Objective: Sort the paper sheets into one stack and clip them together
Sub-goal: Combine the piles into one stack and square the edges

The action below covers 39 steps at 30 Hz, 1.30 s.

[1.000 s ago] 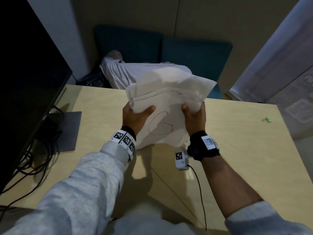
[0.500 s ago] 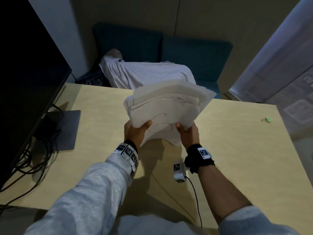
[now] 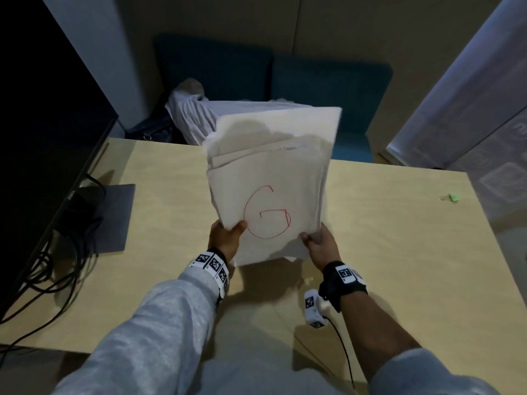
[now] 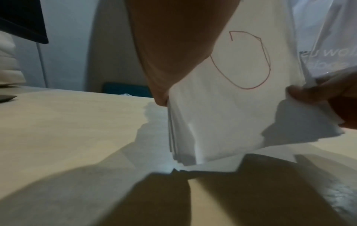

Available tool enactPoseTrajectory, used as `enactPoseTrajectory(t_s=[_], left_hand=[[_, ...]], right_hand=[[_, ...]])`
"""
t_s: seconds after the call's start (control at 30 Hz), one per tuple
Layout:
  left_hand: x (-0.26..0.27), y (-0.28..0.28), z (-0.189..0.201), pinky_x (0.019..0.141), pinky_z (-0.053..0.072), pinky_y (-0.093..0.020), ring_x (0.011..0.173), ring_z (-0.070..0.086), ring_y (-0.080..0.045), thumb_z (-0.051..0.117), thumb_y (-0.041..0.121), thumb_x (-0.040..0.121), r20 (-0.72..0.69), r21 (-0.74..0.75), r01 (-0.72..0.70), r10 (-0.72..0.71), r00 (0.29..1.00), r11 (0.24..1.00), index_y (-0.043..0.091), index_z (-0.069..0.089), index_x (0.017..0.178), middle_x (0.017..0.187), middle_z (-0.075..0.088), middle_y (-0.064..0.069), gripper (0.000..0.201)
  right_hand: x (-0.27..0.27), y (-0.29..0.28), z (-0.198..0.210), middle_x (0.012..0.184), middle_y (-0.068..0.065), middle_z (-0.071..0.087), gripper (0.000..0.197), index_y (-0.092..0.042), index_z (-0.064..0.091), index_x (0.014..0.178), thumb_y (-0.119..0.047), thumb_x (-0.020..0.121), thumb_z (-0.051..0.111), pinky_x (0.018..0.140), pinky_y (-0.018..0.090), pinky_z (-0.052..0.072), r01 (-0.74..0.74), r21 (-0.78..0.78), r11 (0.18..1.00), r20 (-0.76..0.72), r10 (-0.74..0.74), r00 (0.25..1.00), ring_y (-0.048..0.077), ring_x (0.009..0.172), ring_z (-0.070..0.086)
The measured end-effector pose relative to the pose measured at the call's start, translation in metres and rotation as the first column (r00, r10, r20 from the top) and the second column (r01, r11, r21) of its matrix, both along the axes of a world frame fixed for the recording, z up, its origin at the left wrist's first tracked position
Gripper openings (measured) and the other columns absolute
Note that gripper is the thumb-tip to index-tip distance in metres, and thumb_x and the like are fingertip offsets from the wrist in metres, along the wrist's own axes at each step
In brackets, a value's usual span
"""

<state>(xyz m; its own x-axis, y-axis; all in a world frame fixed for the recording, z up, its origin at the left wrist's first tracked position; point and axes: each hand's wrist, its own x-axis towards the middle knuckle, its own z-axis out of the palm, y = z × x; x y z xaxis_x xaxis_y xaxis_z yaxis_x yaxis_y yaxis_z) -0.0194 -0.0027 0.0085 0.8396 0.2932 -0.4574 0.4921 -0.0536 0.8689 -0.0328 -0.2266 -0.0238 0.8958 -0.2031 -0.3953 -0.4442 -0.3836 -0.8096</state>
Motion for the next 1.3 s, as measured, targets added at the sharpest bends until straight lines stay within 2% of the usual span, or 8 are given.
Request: enactPoseTrajectory(t_s=[0.13,0.3,0.4,0.5,0.67,0.8,1.0,1.3], left_hand=[[-0.004,0.002,-0.009,0.086,0.041,-0.032,0.095,0.055,-0.024,0.069,0.016,0.086,-0.07,-0.064,-0.053,0.048,0.996,0.997,0.005,0.058,0.119,0.105,0.061,-0.006,0.036],[-0.001,0.007,-0.024,0.089,0.053,-0.04,0.097,0.066,-0.025,0.074,0.034,0.078,-0.077,-0.007,-0.01,0.009,0.997,1.0,0.016,0.063,0.117,0.11,0.07,0.001,0.044],[-0.009,0.008,-0.039,0.082,0.056,-0.036,0.098,0.065,-0.027,0.066,0.041,0.085,-0.217,0.021,0.14,-0.132,0.967,0.99,0.017,0.061,0.122,0.117,0.068,-0.004,0.045],[-0.025,0.007,-0.054,0.043,0.051,-0.018,0.089,0.063,-0.026,0.058,0.038,0.091,-0.37,0.073,0.343,-0.294,0.881,0.936,0.016,0.052,0.128,0.119,0.064,-0.008,0.043],[-0.039,0.003,-0.063,0.042,0.052,-0.027,0.075,0.067,-0.031,0.057,0.043,0.091,-0.41,0.129,0.361,-0.281,0.867,0.924,0.017,0.034,0.126,0.113,0.059,-0.01,0.049],[-0.044,0.009,-0.061,0.067,0.058,-0.036,0.099,0.064,-0.036,0.047,0.053,0.092,-0.456,0.201,0.456,-0.329,0.827,0.867,0.013,0.037,0.135,0.127,0.058,-0.015,0.06],[-0.028,0.001,-0.037,0.098,0.037,-0.045,0.126,0.038,-0.027,0.046,0.05,0.092,-0.319,0.731,0.444,-0.316,0.894,0.518,0.02,0.035,0.134,0.136,0.039,-0.005,0.053],[-0.009,-0.133,-0.033,0.106,0.039,-0.034,0.125,0.042,-0.017,0.059,0.025,0.09,-0.168,0.604,0.704,-0.803,0.572,0.374,0.027,0.055,0.122,0.132,0.044,0.003,0.032]], right_hand=[[-0.011,0.001,-0.004,0.132,0.015,0.056,0.05,-0.004,0.043,0.136,-0.031,0.095,0.054,0.097,0.037,0.044,0.029,-0.024,0.999,0.003,-0.029,1.0,0.03,0.117,0.054],[-0.016,0.003,-0.003,0.098,0.008,0.06,0.025,-0.002,0.054,0.114,-0.018,0.095,0.055,0.055,0.01,0.04,0.06,0.006,0.998,0.06,-0.061,0.996,0.019,0.079,0.057],[-0.021,0.001,-0.009,0.104,0.008,0.06,0.03,-0.006,0.051,0.121,-0.025,0.097,0.051,0.07,0.022,0.042,0.036,-0.032,0.999,-0.039,-0.037,0.999,0.029,0.096,0.06],[-0.027,0.0,-0.021,0.125,0.018,0.058,0.047,-0.007,0.038,0.135,-0.035,0.099,0.045,0.083,0.031,0.041,-0.097,-0.093,0.991,-0.212,0.075,0.974,0.035,0.113,0.056],[-0.03,0.007,-0.024,0.137,0.019,0.052,0.065,-0.011,0.019,0.146,-0.038,0.096,0.05,0.097,0.039,0.042,-0.116,-0.092,0.989,-0.259,0.089,0.962,0.038,0.121,0.053],[-0.039,0.008,-0.029,0.124,0.016,0.06,0.054,-0.013,0.034,0.134,-0.045,0.093,0.05,0.082,0.036,0.044,-0.172,-0.251,0.953,-0.331,0.083,0.94,0.036,0.109,0.059],[-0.034,-0.006,-0.028,0.132,0.01,0.044,0.059,-0.011,0.04,0.135,-0.049,0.091,0.046,0.096,0.041,0.039,-0.282,-0.616,0.735,-0.25,0.158,0.955,0.03,0.123,0.042],[-0.051,-0.101,-0.034,0.132,0.009,0.04,0.048,-0.016,0.047,0.127,-0.038,0.086,0.059,0.09,0.04,0.045,-0.409,-0.668,0.622,-0.318,0.257,0.912,0.03,0.123,0.041]])
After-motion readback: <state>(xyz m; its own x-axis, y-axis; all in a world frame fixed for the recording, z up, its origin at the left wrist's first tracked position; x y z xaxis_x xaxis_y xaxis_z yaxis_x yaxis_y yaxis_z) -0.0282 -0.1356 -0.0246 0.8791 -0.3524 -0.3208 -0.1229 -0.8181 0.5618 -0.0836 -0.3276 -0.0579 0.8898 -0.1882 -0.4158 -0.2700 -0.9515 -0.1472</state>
